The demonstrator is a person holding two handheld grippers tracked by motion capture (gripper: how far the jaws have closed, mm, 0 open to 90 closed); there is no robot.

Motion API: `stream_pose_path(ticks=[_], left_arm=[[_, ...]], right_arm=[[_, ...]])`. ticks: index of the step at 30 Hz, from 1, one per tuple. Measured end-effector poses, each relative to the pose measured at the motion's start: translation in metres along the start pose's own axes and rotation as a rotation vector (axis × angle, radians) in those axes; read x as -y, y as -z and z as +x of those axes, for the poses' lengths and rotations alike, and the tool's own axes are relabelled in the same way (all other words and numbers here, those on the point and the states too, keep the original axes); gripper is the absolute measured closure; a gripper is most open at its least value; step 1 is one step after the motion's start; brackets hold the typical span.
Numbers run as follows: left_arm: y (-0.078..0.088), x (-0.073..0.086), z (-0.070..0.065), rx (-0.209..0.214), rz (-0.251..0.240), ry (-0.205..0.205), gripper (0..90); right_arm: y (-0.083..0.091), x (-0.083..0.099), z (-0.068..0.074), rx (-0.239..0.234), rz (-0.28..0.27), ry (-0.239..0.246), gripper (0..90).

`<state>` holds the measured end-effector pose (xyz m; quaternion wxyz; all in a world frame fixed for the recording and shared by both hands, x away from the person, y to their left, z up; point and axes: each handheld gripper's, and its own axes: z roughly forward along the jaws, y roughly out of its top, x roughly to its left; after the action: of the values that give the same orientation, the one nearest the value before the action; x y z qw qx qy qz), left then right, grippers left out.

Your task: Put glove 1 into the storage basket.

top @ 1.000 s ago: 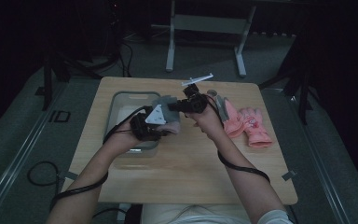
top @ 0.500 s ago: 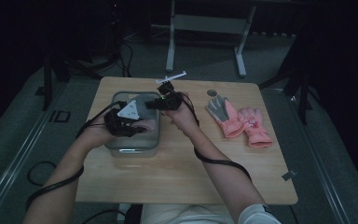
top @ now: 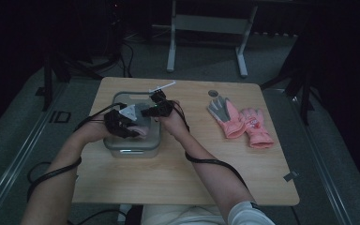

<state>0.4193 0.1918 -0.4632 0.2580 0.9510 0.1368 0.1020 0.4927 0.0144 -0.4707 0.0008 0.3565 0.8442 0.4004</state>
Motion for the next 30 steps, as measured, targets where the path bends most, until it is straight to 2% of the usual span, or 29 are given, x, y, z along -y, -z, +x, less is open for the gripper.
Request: stream_pose_path(ticks=[2,4,13,18,21,23,27,29,30], left_arm=[[-0.004,0.001,0.002,0.000,0.007,0.001,65.3],[-0.013,0.003,0.007,0.008,0.016,0.004,65.3],[-0.032,-0.003,0.014,0.056,0.088,-0.038,65.5],[-0.038,-0.006,0.015,0.077,0.104,-0.021,61.3],[-0.045,-0.009,0.013,0.074,0.158,-0.028,56.6],[-0.048,-0.009,0.012,0.070,0.177,-0.033,54.8],[-0.047,-0.010,0.012,0.068,0.167,-0.028,52.5],[-0.044,-0.010,0.011,0.054,0.171,-0.006,49.6],[-0.041,-0.010,0.010,0.051,0.157,0.014,48.4]], right_arm=[[-0.002,0.000,0.000,0.011,0.002,0.001,74.1],[-0.007,0.000,0.000,0.042,0.011,0.011,73.9],[-0.020,0.003,-0.004,0.102,0.067,-0.002,72.6],[-0.023,0.003,-0.007,0.113,0.087,-0.017,69.6],[-0.024,0.003,-0.009,0.108,0.101,-0.027,64.7],[-0.024,0.003,-0.011,0.106,0.101,-0.034,63.5],[-0.017,0.001,-0.008,0.109,0.089,-0.017,62.0],[-0.010,-0.001,-0.007,0.103,0.070,-0.016,61.4],[-0.007,-0.001,-0.007,0.101,0.061,-0.014,61.3]])
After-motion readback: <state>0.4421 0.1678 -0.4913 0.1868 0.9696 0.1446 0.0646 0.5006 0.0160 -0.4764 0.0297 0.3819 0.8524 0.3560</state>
